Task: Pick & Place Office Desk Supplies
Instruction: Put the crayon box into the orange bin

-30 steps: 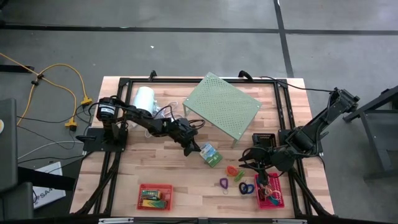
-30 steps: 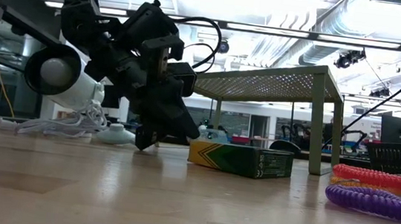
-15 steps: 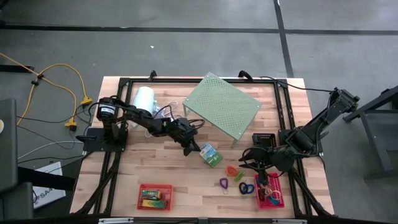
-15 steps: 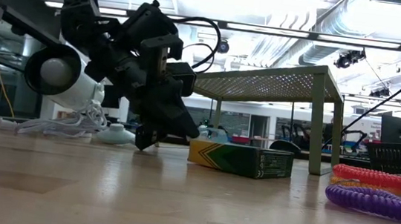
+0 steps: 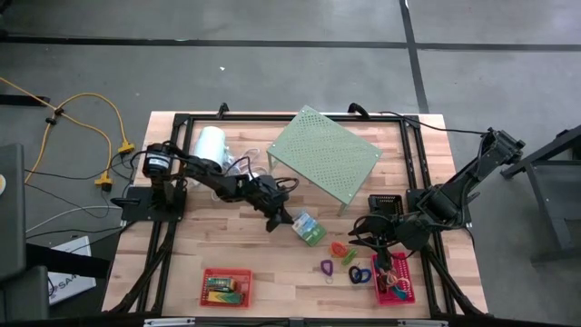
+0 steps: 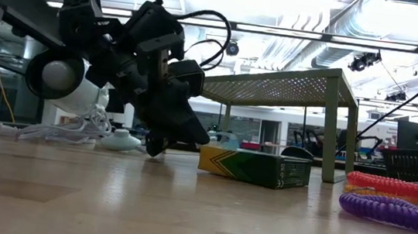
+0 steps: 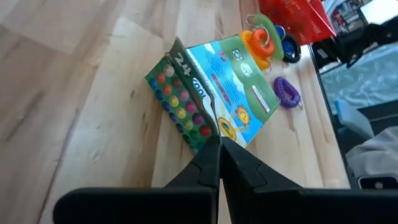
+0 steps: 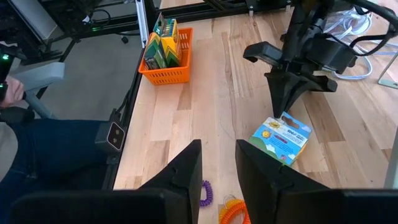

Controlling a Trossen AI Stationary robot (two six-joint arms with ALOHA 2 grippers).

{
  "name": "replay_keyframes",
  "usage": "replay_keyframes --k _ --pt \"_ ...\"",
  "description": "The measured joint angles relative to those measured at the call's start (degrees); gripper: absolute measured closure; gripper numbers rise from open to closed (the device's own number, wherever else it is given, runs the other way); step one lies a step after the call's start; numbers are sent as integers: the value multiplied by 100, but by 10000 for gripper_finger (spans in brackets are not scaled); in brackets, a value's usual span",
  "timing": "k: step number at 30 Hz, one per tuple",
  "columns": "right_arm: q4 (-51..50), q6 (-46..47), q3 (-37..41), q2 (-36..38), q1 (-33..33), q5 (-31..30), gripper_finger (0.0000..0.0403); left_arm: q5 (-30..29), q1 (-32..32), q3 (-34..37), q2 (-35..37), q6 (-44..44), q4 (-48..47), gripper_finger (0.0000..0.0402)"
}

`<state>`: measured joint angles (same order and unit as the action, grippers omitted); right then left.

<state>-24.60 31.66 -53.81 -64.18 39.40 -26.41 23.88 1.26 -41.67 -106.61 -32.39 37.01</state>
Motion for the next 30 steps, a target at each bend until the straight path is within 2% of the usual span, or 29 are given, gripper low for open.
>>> replay_keyframes --k 7,13,24,30 --pt "0 0 1 2 -2 0 317 -2 -9 0 250 212 -215 401" --pt "0 0 0 2 -2 0 317 -233 -9 -2 843 518 -1106 401" --pt "0 0 0 2 -2 0 317 -1003 -170 -11 2081 1139 -2827 401" --pt "2 0 -2 2 0 0 317 -1255 -218 -11 2640 1300 -3447 401"
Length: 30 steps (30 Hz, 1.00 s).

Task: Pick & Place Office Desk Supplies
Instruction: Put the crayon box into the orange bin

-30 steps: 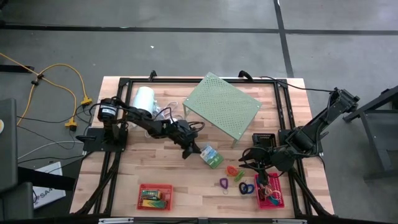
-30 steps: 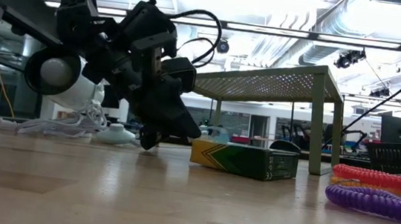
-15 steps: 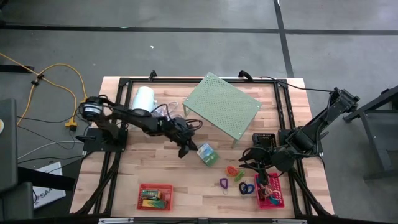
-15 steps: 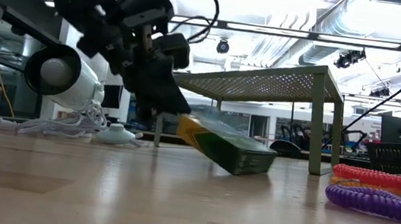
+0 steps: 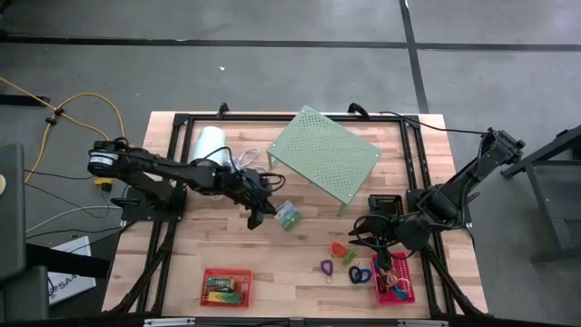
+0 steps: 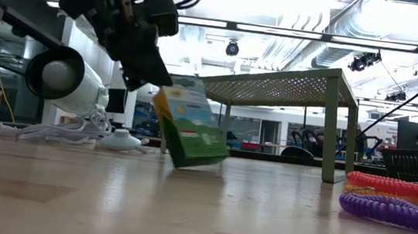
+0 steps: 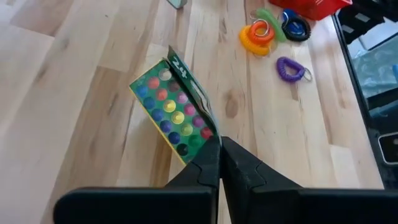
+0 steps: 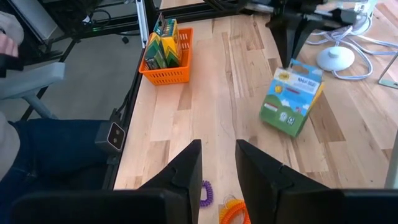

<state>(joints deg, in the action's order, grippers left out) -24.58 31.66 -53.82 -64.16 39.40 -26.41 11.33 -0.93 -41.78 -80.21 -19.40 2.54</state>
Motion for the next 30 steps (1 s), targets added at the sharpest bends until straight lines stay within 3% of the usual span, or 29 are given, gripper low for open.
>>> replay_keyframes --k 19,30 --pt "0 -2 2 0 0 0 317 280 245 -20 404 357 -953 401" --pt "-2 0 1 -2 -1 0 317 354 -49 -20 453 313 -1201 401"
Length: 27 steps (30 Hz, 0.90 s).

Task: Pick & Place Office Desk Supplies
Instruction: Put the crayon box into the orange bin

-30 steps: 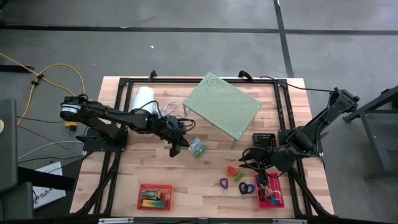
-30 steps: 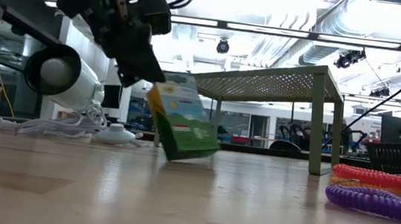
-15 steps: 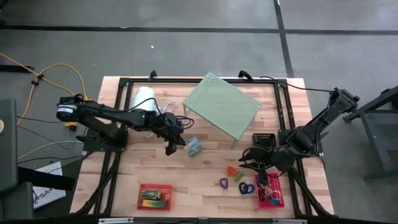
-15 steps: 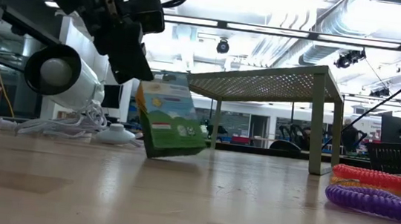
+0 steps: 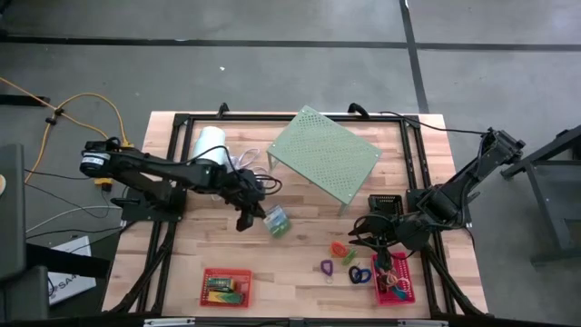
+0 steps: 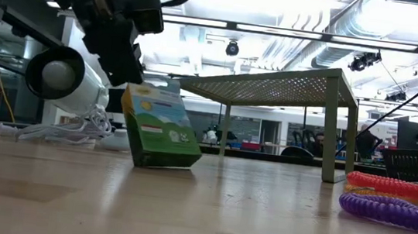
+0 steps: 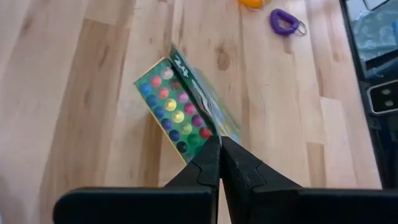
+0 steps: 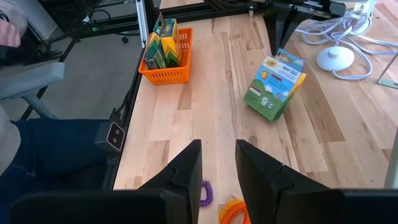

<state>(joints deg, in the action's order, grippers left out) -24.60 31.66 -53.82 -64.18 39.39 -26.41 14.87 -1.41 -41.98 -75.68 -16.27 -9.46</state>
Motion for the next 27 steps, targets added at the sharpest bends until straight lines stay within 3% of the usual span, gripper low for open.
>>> replay_keyframes --k 10,27 --pt "3 -1 1 1 0 2 317 -310 -431 0 398 -117 -600 401" --pt "2 0 1 1 -2 2 317 -1096 -1894 0 590 -806 -1334 401"
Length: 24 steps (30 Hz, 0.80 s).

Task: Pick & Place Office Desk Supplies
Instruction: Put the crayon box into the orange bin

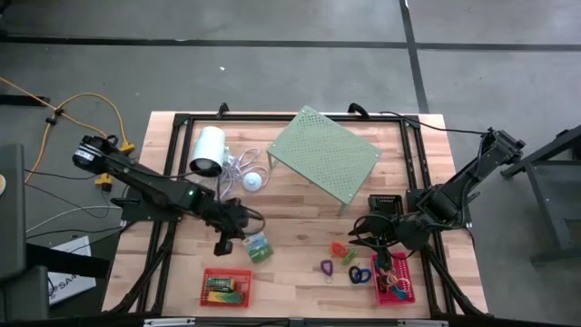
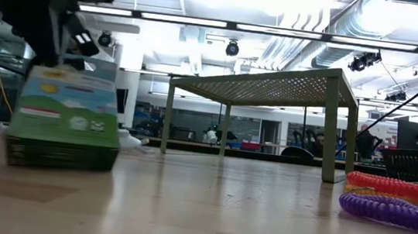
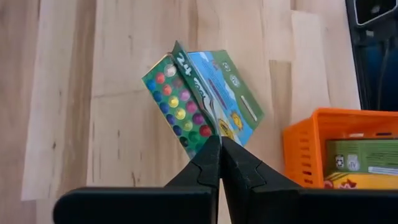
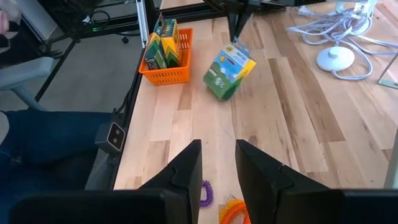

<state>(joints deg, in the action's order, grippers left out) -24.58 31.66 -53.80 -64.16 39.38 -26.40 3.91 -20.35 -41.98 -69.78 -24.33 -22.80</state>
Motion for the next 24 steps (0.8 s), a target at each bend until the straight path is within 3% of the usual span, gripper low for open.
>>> replay_keyframes --k 15,24 --pt "-1 0 0 -1 0 -2 317 -854 -1015 2 298 -442 -443 401" --pt "-1 0 0 -1 1 -1 317 -845 -1078 2 498 -486 -545 401"
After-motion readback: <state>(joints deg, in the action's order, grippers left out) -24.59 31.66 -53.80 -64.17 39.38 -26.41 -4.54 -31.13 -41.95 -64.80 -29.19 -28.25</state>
